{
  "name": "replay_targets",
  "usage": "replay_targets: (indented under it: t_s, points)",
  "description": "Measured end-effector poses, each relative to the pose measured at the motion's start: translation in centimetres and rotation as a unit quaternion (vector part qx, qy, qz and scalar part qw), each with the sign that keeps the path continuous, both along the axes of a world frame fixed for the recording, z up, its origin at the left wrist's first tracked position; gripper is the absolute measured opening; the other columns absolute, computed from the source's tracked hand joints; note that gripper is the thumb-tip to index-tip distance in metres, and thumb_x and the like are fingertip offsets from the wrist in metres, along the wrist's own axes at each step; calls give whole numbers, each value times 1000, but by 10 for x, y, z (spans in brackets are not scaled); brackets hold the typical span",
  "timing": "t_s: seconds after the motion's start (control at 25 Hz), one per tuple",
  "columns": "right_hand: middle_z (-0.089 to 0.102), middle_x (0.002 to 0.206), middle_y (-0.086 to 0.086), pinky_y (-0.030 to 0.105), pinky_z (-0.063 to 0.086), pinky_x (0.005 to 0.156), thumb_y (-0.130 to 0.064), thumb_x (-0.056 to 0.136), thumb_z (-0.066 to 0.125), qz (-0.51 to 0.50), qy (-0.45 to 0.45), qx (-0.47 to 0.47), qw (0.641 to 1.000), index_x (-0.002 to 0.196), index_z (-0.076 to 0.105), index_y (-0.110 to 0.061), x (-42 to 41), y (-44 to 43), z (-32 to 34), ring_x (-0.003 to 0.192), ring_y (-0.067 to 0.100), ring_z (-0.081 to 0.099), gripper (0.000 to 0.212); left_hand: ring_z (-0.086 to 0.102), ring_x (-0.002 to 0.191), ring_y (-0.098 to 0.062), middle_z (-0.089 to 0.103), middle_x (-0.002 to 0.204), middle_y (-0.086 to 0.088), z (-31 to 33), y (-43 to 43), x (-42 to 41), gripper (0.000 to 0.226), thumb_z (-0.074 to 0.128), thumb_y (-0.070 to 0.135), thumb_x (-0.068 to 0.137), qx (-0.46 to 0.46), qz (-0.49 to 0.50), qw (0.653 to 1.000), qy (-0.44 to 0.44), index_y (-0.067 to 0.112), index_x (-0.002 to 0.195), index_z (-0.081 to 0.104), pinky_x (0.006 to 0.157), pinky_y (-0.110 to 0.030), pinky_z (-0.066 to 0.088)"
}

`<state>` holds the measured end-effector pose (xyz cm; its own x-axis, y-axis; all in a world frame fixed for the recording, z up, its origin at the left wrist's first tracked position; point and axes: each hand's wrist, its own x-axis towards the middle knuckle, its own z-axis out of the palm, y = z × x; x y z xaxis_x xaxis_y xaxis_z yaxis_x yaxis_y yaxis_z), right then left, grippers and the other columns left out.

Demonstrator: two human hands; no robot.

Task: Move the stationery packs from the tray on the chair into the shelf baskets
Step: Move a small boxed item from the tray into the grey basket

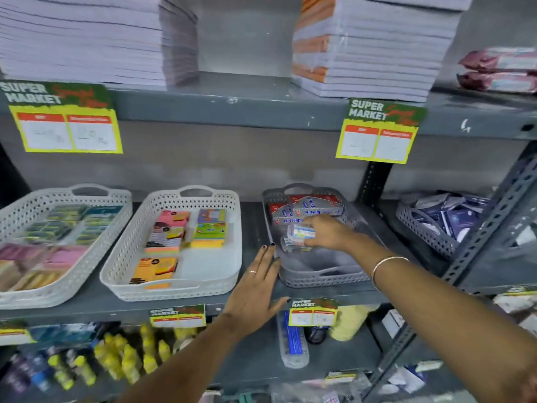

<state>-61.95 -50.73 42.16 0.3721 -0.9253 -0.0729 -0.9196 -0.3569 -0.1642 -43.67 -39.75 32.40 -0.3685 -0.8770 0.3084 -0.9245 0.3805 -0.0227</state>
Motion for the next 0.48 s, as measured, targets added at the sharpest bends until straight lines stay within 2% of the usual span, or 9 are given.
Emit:
replay_targets:
  t_s: [0.12, 0.24, 0.28, 0.36, 0.44, 0.48]
  points:
    - [58, 127, 16, 32, 41, 94, -26, 80, 66, 10, 23, 35, 999, 122, 54, -6, -17, -6, -26, 115, 30, 51, 47, 3, 143, -27, 5, 155, -11, -21, -7, -3, 94, 10, 66, 76, 52, 32, 996, 57, 4, 145, 24, 113, -33, 4]
    - [52, 137, 14, 35, 37, 104, -25, 80, 67, 5, 19, 51, 998, 130, 48, -7, -23, -11, -44, 124, 29, 45, 57, 5, 143, -28, 4, 157, -12, -34, -12, 1, 85, 18, 63, 81, 96, 45, 994, -2, 7, 146, 21, 114, -40, 13]
    - [51, 138, 14, 36, 37, 105, -25, 80, 68, 6, 20, 54, 998, 131, 48, -7, -23, -13, -48, 125, 29, 45, 57, 9, 143, -28, 9, 156, -12, -38, -14, 3, 82, 22, 62, 83, 109, 46, 993, -19, 8, 146, 23, 114, -42, 15]
    - [50, 138, 14, 36, 37, 106, -25, 80, 68, 12, 28, 59, 998, 130, 48, -7, -22, -16, -55, 125, 30, 44, 57, 30, 136, -31, 32, 149, -16, -39, -19, 5, 78, 27, 63, 84, 131, 46, 990, -35, 7, 138, 39, 108, -46, 29]
    - [51, 137, 14, 37, 38, 106, -25, 80, 69, 19, 34, 68, 997, 129, 49, -7, -21, -20, -61, 125, 30, 45, 56, 53, 118, -32, 56, 130, -16, -42, -22, 6, 75, 30, 64, 79, 166, 52, 984, -40, 8, 122, 56, 95, -47, 45]
    - [52, 136, 15, 36, 38, 106, -25, 80, 69, 21, 35, 74, 996, 129, 49, -6, -20, -21, -63, 124, 30, 46, 57, 57, 112, -32, 59, 125, -15, -42, -24, 7, 74, 31, 64, 78, 160, 47, 985, -36, 9, 117, 59, 91, -47, 48]
